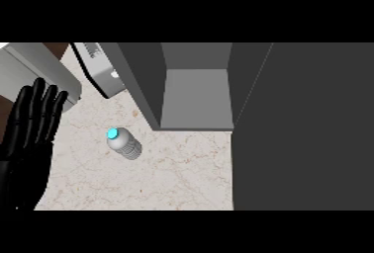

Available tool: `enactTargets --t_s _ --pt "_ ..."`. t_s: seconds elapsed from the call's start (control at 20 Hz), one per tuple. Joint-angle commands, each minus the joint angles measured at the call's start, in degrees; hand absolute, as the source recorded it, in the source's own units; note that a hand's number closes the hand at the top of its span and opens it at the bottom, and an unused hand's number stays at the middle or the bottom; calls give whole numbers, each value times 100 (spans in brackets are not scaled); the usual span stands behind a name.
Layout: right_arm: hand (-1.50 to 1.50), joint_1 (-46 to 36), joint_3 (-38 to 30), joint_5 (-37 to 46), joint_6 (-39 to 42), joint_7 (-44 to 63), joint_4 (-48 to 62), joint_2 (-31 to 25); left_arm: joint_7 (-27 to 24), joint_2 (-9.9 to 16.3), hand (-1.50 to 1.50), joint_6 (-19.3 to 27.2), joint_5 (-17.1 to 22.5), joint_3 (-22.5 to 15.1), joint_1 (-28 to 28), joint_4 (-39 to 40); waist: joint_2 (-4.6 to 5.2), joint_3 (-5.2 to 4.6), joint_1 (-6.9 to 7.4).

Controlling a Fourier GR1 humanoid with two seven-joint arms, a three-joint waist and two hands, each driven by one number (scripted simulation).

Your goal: Pick up the bottled water, place it into the cabinet and close the cabinet

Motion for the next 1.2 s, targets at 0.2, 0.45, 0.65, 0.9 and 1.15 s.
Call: enactTargets --t_s 0.2,0.45,0.65,0.9,1.15 --pt "-150 770 214 89 139 50 -627 77 -546 90 -150 -298 340 520 532 -30 128 -116 -60" --pt "-150 1206 960 -380 800 466 -954 -80 968 -267 -150 -21 1363 452 374 -339 115 -112 -59" --pt "-150 1308 1325 -276 614 1362 -1909 -29 1193 -397 -150 118 1286 263 884 -929 115 -115 -60" --pt "-150 1202 1397 -224 502 1754 -2172 61 994 -411 -150 -71 1379 450 1107 -773 128 -117 -59" --pt "-150 1039 1730 181 365 2297 -2448 112 1241 -589 -150 -25 1060 23 1465 -1204 127 -117 -49"
